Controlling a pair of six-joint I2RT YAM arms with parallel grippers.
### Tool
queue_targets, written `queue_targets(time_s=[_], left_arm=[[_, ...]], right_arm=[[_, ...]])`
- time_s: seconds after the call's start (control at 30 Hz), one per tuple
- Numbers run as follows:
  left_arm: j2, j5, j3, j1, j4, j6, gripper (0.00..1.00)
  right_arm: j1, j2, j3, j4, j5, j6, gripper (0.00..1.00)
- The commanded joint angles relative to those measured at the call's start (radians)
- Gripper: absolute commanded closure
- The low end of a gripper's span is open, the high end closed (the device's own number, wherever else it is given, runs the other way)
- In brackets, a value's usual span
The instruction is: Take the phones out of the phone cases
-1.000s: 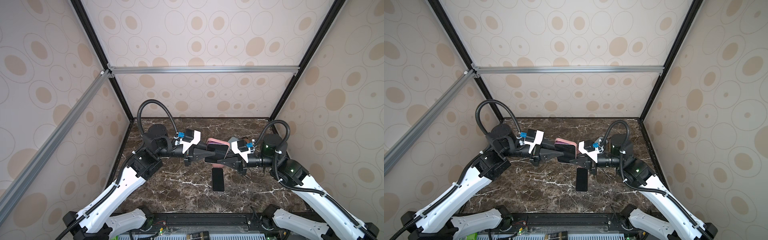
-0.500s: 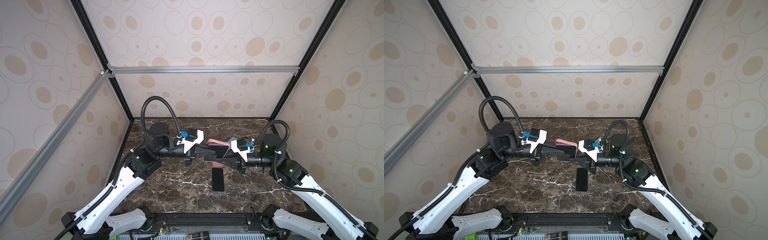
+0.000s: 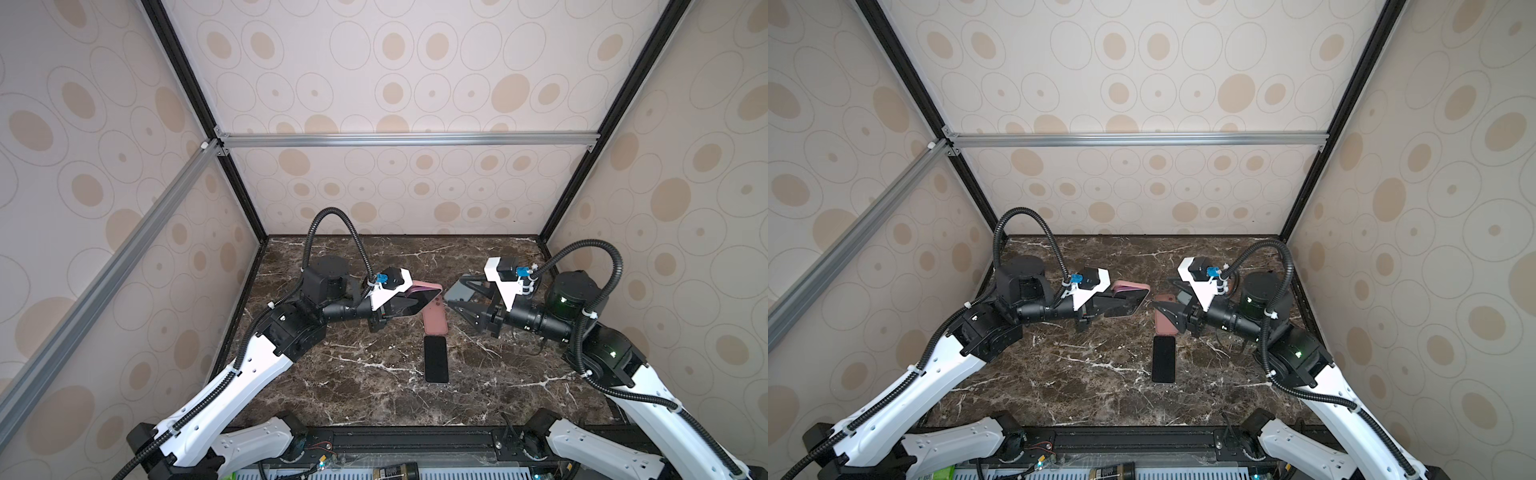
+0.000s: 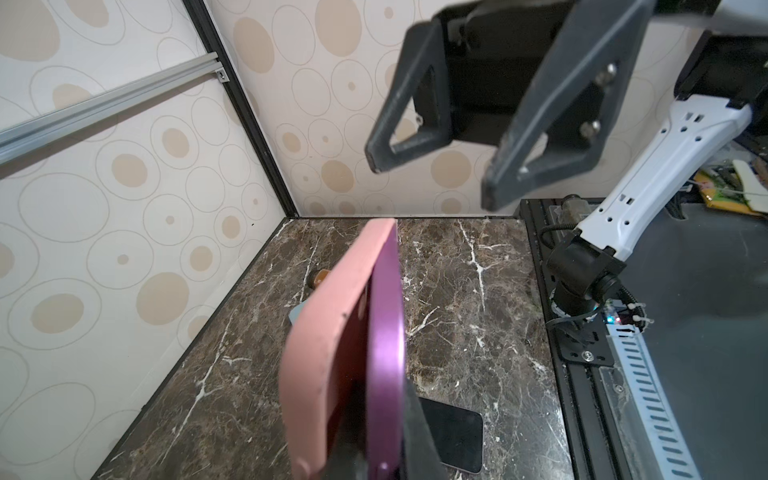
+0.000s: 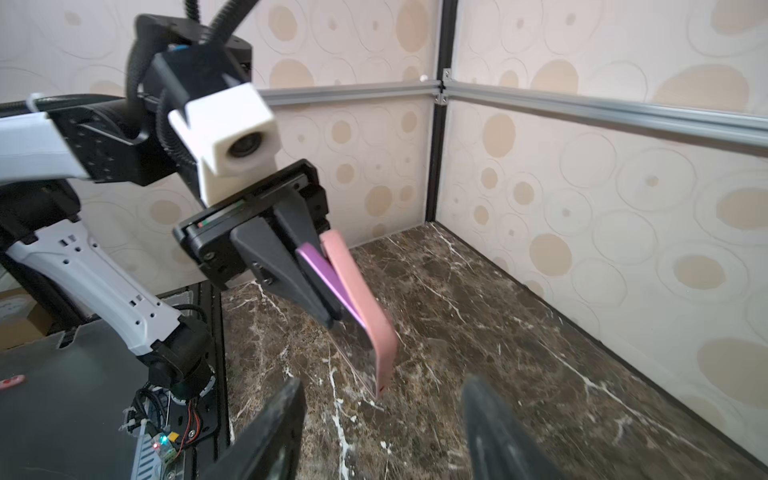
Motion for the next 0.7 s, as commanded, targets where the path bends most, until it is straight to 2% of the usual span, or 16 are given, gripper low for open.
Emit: queue_targets(time_s=[0.0,0.1,0.17,0.27,0.37,0.6,0.67], left_arm=[[-0.039,-0.004,-0.001,0.004,0.026,0.100,1.00],[-0.041,-0.022,-0.014,0.004,0.022,0.120,1.00],[-0.048,-0.057,-0.030,0.004,0.030,0.134,1.00],[-0.049,-0.144,-0.047,0.004,0.025,0.157,1.00],[-0.042,-0.182,-0.051,0.004,0.010,0.174,1.00],[-0.042,-0.159,-0.074,0.003,-0.003,0.212,1.00],[-0.044,-0.120,-0.083,0.002,0.000,0.216,1.00]], right_arm=[[0.002,0.050,0.108,-0.181,0.047,0.011,0.36],[0.002,0.117,0.194,-0.290,-0.009,-0.009,0.35],[0.002,0.165,0.242,-0.359,-0.028,-0.032,0.28],[0.004,0.215,0.278,-0.403,-0.053,-0.051,0.28],[0.009,0.252,0.303,-0.403,-0.085,-0.047,0.29],[0.049,0.344,0.382,-0.432,-0.050,-0.076,0.31],[0.056,0.361,0.394,-0.425,-0.052,-0.080,0.31]])
